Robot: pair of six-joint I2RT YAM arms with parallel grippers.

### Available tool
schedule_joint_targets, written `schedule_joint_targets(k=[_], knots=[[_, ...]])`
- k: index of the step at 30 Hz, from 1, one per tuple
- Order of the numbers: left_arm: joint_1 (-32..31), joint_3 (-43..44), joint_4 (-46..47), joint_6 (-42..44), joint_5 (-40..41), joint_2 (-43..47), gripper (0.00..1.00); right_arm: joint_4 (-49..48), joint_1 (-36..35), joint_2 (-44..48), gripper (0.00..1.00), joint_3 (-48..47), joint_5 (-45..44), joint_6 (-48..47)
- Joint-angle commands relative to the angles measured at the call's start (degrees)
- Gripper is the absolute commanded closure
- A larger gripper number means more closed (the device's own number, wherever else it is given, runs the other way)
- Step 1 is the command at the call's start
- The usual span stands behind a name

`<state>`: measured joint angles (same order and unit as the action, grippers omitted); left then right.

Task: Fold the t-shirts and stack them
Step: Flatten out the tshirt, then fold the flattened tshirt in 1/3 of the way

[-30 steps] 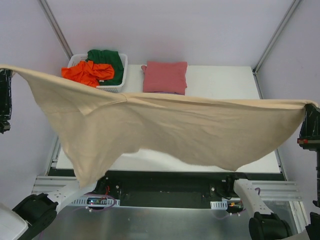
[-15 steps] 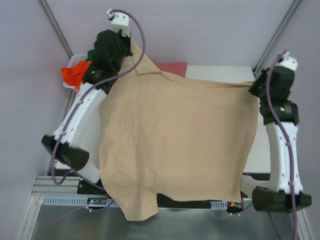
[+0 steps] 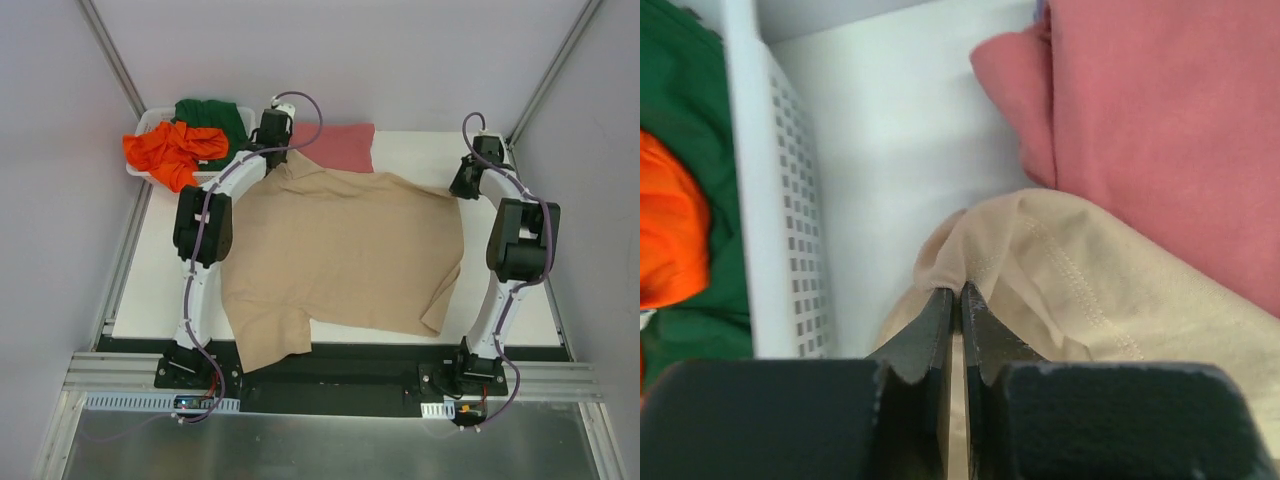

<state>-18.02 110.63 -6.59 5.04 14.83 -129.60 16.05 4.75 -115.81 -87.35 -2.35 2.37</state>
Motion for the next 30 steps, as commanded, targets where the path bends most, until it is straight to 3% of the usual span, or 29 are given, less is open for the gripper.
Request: schedule_joint_targets(k=[1,6,14,23,30], knots=[[-0.3,4.7,4.0,-3.0,-1.4,0.8,1.0,-2.9,0.3,-0.9,1.0,-6.6,4.6,1.4],[-0.2,1.1,3.8,-4.9,1.4,3.8,1.0,-2.7,0.3,0.6,1.0,-5.4,4.3,1.2],[-0.2,-15.4,3.6,-16.0,2.9,20.6,1.0,0.6,0.4,6.6,1.0,-2.7,5.8,-0.2],[-0.6,-35.7,0.5,-26.4,-2.6,37.8,1.0,5.5,0.7,10.4,1.0,-1.6,7.2,-3.4],[-1.3,-44.0,-7.4,-34.2,-7.2,48.4,1.0,9.3,1.0,12.4,1.0,-1.9,6.6,-5.3]])
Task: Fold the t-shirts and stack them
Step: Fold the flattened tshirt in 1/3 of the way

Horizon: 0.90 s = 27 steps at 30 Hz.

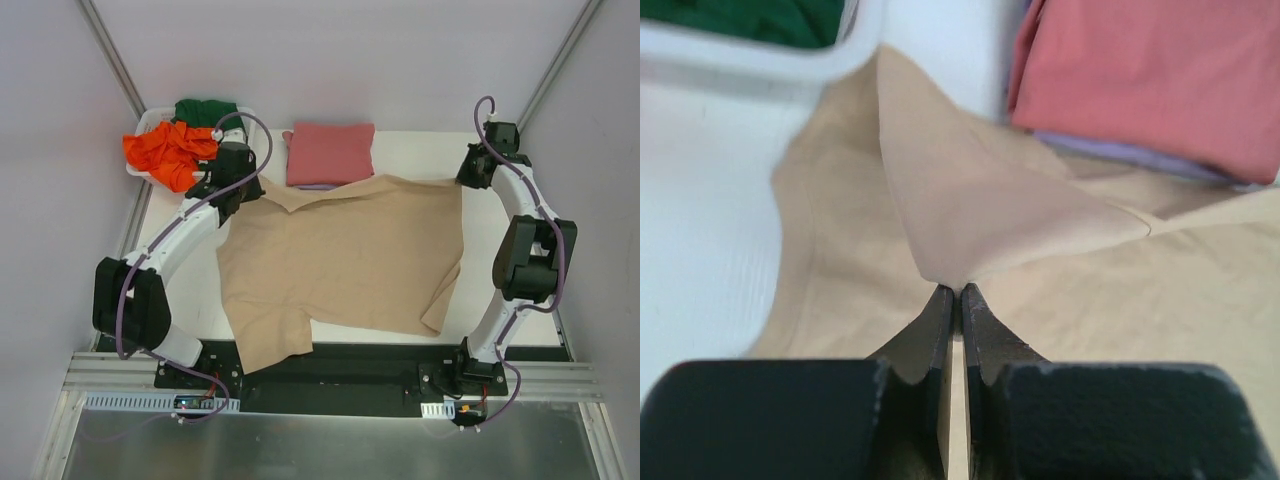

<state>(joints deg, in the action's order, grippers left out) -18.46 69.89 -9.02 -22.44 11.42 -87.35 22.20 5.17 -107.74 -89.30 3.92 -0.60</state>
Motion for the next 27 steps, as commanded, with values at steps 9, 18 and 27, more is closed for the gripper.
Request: schedule_joint_targets(k=[9,18,27], knots=[[-3.8,-8.2,-14.6,-14.0,-2.1,15.6,1.0,6.9,0.7,6.3,1.0,0.7,-0.1,-5.2],[-3.8,-12.1,-18.0,-18.3,-2.8,20.0,1.0,9.3,1.2,8.5,1.0,3.8,-0.5,-10.1],[-3.8,-14.3,-19.0,-19.0,-1.9,19.9,1.0,15.3,1.4,8.6,1.0,7.3,-3.6,-12.3]])
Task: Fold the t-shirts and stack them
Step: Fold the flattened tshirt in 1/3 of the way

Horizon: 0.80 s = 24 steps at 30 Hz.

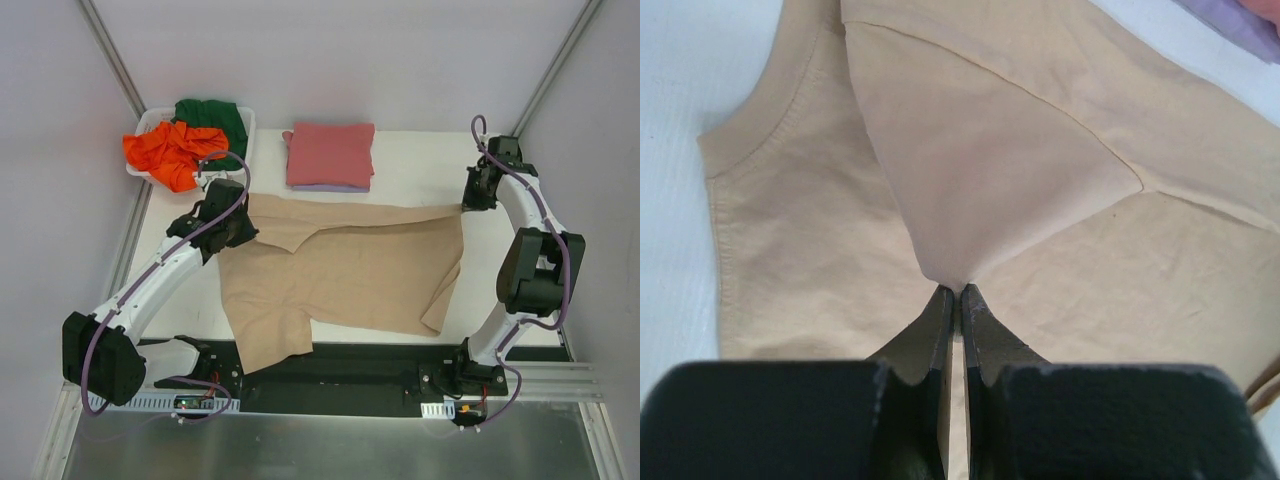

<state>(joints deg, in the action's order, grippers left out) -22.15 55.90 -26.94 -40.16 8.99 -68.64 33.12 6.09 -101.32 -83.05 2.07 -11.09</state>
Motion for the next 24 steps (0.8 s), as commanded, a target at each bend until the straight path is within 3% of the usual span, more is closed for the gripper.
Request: schedule_joint_targets(k=[1,11,17,20,21,22,24], knots=[[-0.1,-0.4,-1.3,-1.2,0.5,1.2,1.0,5.6,0.5,1.8,1.0,1.1,-1.7,-1.7],[-0.1,-1.8,-1.9,-1.3,0.9,1.1,1.0,8.2,0.5,0.5,0.98,4.3,-6.0,2.1],[-0.1,-2.2,-2.0,-1.4,-0.2,0.0,1.0,8.5,0.5,0.3,0.82,5.8,-6.7,3.4],[-0.1,-1.9,-1.9,-1.5,-0.9,-0.8,1.0,8.5,0.3,1.6,0.57,5.9,-6.1,3.8],[-0.1,-2.0,-1.9,-1.6,-0.7,-1.0,1.0,8.1,0.1,2.7,0.44,6.3,-5.2,3.7],[-0.1,-2.0,-1.9,-1.6,-0.6,-1.2,1.0,7.6,-0.4,3.7,0.25,6.9,-4.5,3.5],[-0.1,-1.8,-1.8,-1.7,-0.5,-1.8,1.0,6.3,-1.3,6.4,0.03,8.3,-2.7,3.5]])
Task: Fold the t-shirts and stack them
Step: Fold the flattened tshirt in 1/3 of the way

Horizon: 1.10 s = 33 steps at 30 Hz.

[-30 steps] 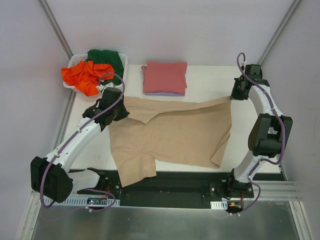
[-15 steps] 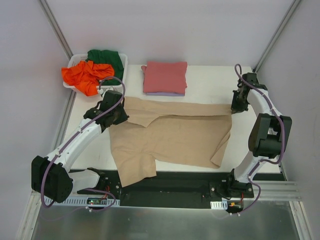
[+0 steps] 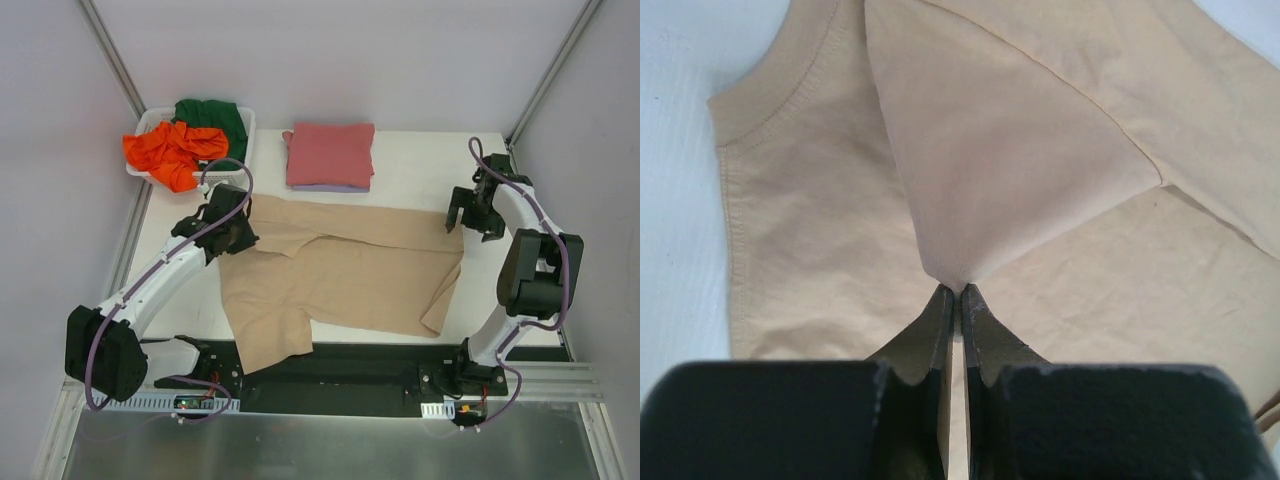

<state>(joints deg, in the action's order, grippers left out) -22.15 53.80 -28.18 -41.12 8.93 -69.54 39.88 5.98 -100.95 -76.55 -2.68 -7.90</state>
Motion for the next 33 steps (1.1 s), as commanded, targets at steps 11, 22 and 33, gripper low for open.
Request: schedule_joint_targets(k=[11,22,33], knots=[[3.6,10.4,2.3,0.5,-1.6,-16.8,1.0,-18.1,-30.5,18.4,0.01,13.8,11.7,-2.7],[10.0,17.4,4.5,3.9,-7.1,-30.2,1.0,-32.8,-54.1,-5.9,0.21,-0.8,16.4,3.4],[11.3,16.4,4.8,5.7,-10.3,-32.1,1.0,-22.5,-58.1,-22.2,0.43,-18.5,5.6,2.5]])
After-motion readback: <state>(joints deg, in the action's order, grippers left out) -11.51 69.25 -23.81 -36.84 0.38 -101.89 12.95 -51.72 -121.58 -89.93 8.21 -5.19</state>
